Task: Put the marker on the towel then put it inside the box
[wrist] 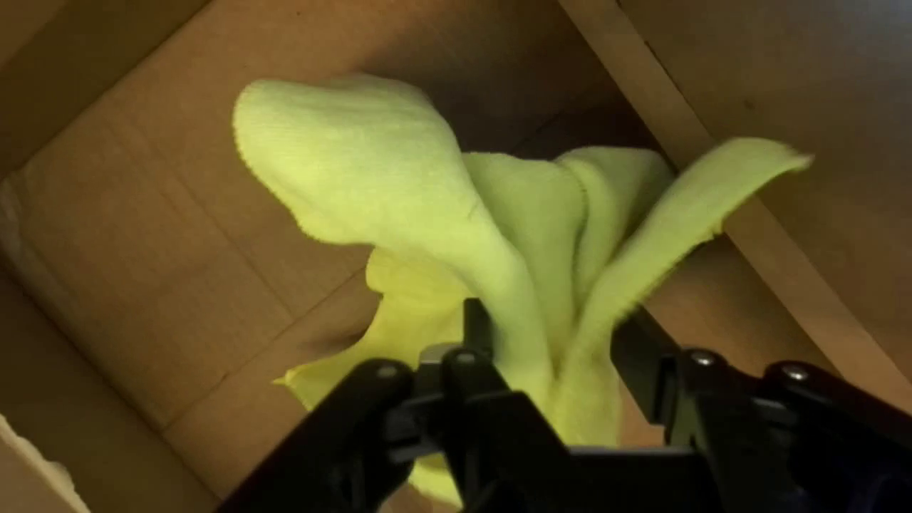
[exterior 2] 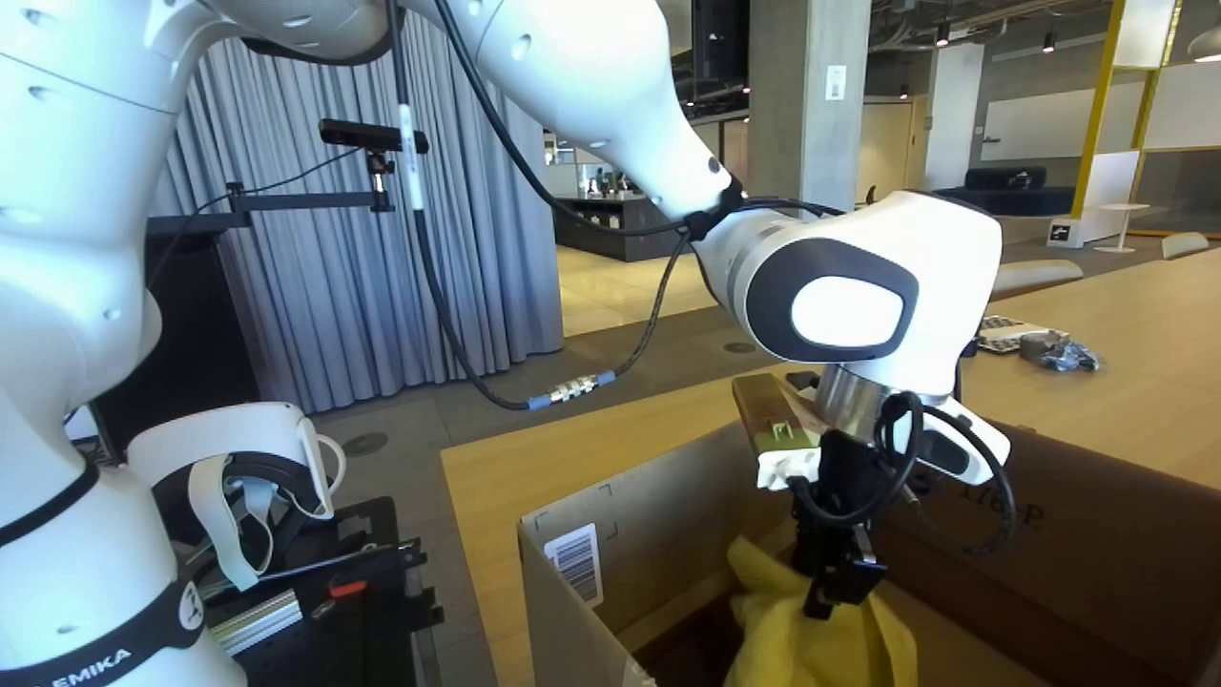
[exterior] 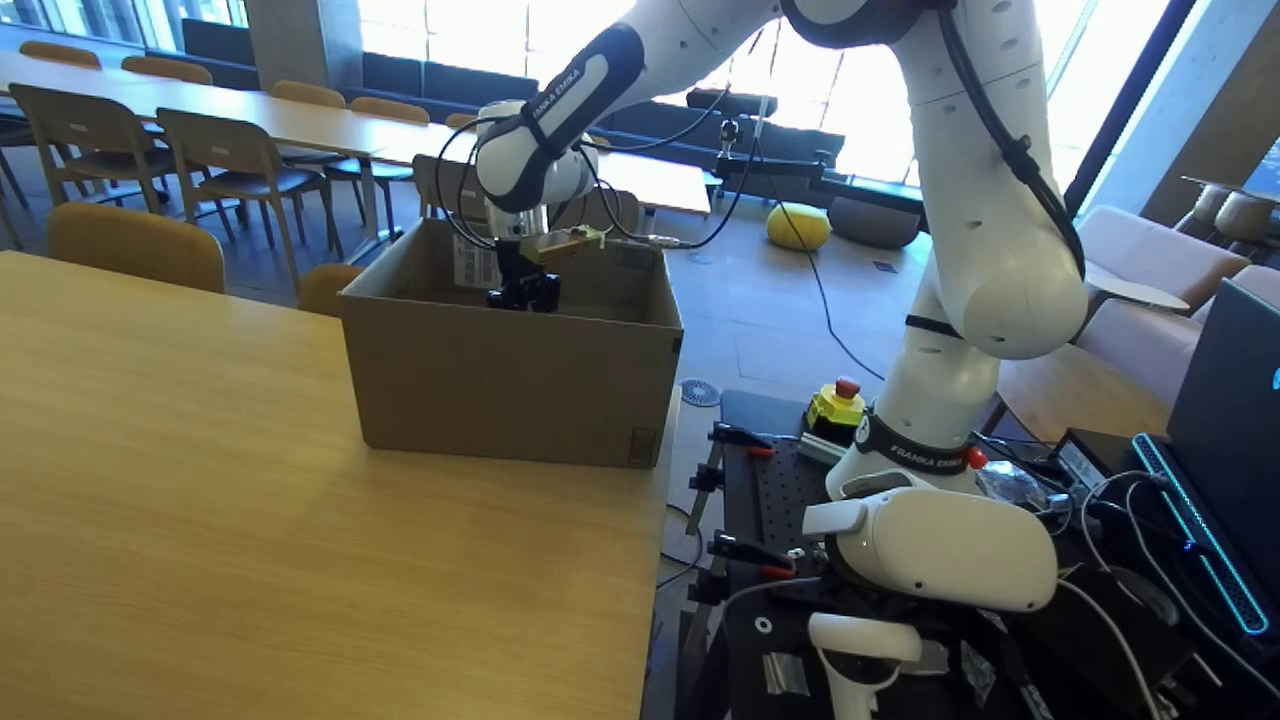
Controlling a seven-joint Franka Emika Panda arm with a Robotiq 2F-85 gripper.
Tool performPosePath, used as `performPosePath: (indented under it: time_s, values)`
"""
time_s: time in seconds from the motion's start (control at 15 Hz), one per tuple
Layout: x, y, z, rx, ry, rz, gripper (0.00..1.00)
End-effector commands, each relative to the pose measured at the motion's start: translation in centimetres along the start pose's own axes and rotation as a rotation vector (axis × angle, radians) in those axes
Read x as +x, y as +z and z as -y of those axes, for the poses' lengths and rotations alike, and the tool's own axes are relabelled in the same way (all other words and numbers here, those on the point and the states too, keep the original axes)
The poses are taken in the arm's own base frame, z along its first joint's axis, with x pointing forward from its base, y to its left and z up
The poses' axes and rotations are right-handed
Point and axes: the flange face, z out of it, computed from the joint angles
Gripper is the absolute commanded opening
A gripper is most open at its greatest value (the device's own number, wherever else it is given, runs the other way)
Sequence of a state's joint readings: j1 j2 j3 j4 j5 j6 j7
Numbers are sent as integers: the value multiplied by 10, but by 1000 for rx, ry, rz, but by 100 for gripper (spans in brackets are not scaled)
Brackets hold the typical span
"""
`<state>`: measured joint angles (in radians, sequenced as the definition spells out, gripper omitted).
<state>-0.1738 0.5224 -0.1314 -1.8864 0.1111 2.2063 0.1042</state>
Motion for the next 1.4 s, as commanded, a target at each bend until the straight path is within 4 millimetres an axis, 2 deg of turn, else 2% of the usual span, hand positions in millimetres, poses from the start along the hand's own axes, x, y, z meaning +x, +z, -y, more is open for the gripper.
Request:
performPosePath:
  time_s: [0.0,0.13,0.2,0.4,0.73,1.0,1.33]
  values:
    - [-10,-16,3,15,11,-28,81]
    - [-19,-27,3,7,15,-40,96]
    - [-27,-37,4,1,22,-50,100]
    - [-51,-73,6,-15,24,-83,100]
    - [-108,-160,16,-79,17,-190,100]
    - [-167,-227,38,-145,-23,-262,100]
    - [-264,-286,80,-165,-129,-247,100]
